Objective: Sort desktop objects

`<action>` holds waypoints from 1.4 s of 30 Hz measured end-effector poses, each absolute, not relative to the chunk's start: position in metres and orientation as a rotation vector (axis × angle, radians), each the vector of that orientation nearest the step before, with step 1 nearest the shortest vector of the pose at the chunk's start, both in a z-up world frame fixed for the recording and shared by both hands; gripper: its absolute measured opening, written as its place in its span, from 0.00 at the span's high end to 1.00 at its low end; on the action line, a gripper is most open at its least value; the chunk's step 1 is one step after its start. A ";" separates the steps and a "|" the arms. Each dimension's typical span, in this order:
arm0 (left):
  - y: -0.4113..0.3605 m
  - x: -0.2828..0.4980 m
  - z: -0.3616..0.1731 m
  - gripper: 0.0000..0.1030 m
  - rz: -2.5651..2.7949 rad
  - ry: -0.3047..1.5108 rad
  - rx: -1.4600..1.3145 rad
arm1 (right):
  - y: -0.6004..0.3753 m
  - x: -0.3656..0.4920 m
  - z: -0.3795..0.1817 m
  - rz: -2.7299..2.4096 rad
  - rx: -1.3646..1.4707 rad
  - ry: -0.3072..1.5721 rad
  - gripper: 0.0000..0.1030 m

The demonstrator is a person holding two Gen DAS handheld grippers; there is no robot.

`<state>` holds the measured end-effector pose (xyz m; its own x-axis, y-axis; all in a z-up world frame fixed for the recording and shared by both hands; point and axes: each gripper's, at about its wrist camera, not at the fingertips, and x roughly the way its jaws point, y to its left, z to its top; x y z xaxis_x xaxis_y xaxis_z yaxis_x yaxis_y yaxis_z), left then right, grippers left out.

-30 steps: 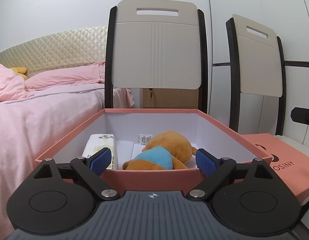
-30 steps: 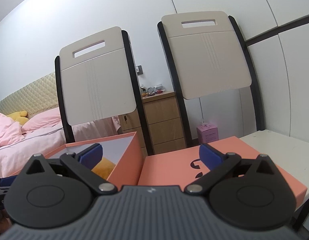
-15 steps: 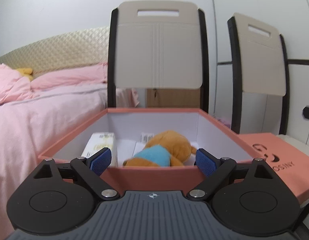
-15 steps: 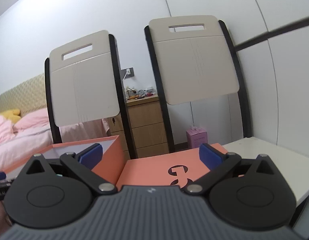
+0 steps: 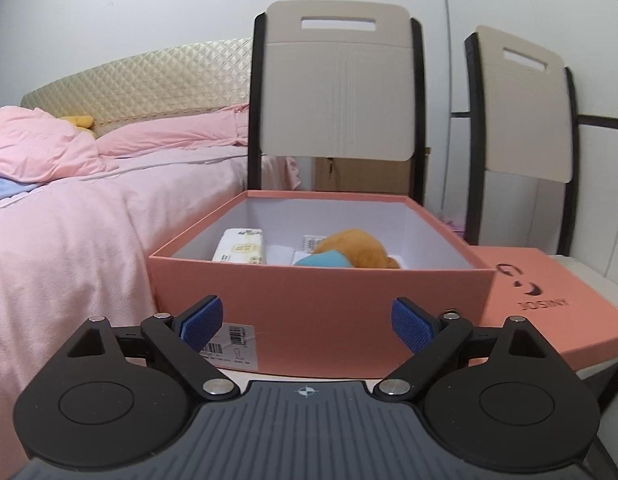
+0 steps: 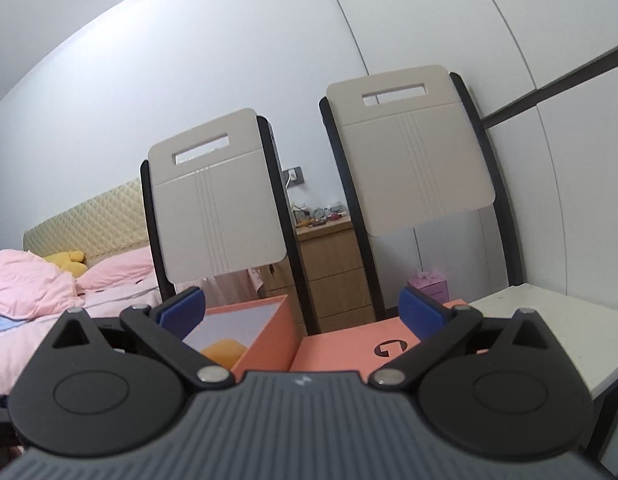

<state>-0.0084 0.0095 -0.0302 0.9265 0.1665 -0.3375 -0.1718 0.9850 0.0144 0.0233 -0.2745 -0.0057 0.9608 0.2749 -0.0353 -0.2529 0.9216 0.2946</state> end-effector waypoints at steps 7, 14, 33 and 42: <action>0.009 -0.009 -0.030 0.09 0.095 0.385 -0.061 | -0.288 -0.029 0.039 0.234 0.268 0.087 0.00; -0.010 -0.002 -0.040 0.09 0.011 0.427 -0.092 | -0.329 -0.065 0.053 0.139 0.222 0.120 0.00; -0.049 0.044 -0.096 0.09 -0.193 0.545 -0.096 | -0.392 0.036 -0.049 0.195 0.197 0.376 0.00; -0.056 0.074 -0.113 0.09 -0.254 0.565 -0.111 | -0.412 0.116 -0.093 0.166 0.229 0.458 0.00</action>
